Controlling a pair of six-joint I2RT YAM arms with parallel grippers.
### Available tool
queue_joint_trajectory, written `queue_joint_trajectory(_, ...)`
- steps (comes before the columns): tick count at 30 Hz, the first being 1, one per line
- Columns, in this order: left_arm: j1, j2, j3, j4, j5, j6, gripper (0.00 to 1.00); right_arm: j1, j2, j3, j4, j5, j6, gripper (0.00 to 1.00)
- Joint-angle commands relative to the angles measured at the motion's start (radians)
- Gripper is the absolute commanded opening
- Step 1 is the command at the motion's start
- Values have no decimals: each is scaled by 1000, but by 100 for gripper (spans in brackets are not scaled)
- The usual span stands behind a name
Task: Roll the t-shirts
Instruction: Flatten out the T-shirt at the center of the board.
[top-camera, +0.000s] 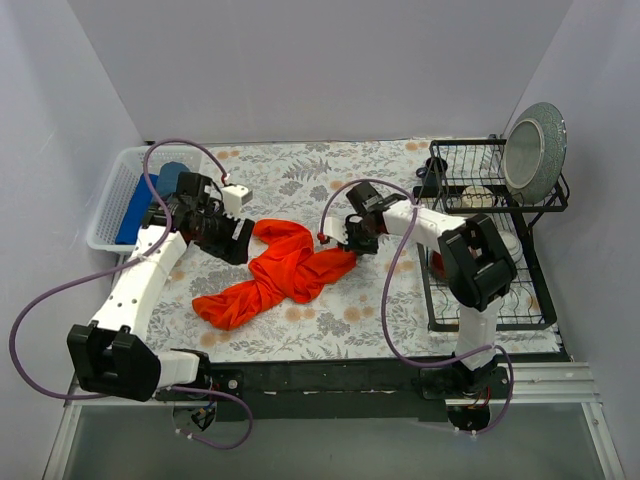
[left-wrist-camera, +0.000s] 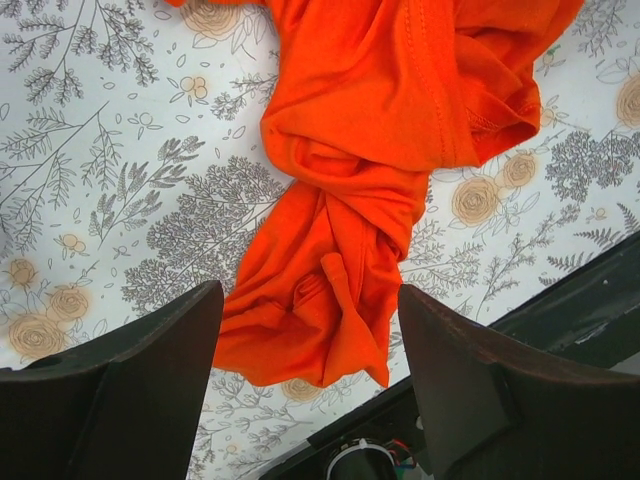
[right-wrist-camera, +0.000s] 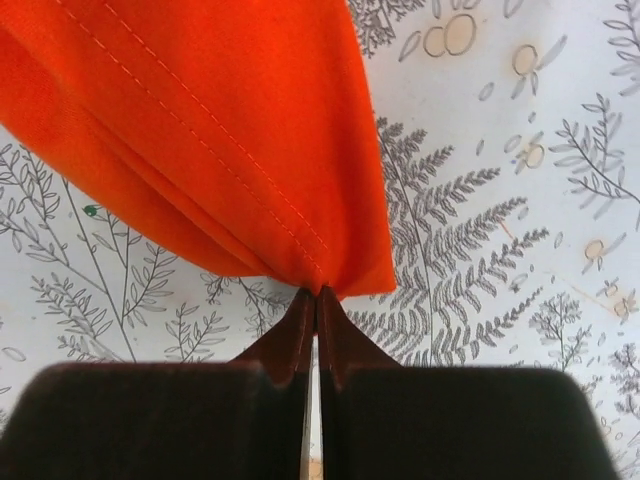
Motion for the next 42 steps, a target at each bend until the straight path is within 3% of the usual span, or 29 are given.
queue_joint_trajectory(1, 7, 24, 58, 49, -17, -35, 70, -21, -131, 146, -44, -54, 44, 1)
queue_joint_trajectory(4, 7, 67, 106, 93, -12, -58, 71, -27, -249, 282, -110, -115, 121, 1)
queue_joint_trajectory(11, 7, 199, 233, 167, -23, -84, 72, -12, -316, 644, -193, -120, 356, 1)
queue_joint_trajectory(17, 7, 233, 233, 172, 63, -83, 71, -10, -389, 648, -134, -108, 492, 1)
queue_joint_trajectory(20, 5, 227, 178, 192, 132, -93, 71, 2, -386, 642, -144, -129, 500, 1)
queue_joint_trajectory(24, 7, 221, 182, 201, 126, -109, 71, 37, -340, 793, -135, -119, 477, 1)
queue_joint_trajectory(28, 10, 190, 222, 238, 53, -155, 70, 78, -242, 968, -82, 10, 456, 1)
queue_joint_trajectory(31, 17, 138, 236, 325, -70, -202, 71, 118, -219, 1086, 67, 42, 477, 1)
queue_joint_trajectory(35, 26, 84, 258, 422, -127, -193, 73, 219, -286, 1051, 305, 183, 356, 1)
queue_joint_trajectory(39, 28, 53, 278, 443, -113, -195, 74, 302, -309, 1098, 360, 317, 227, 1)
queue_joint_trajectory(42, 28, 41, 293, 439, -103, -208, 74, 316, -373, 1000, 363, 384, 175, 1)
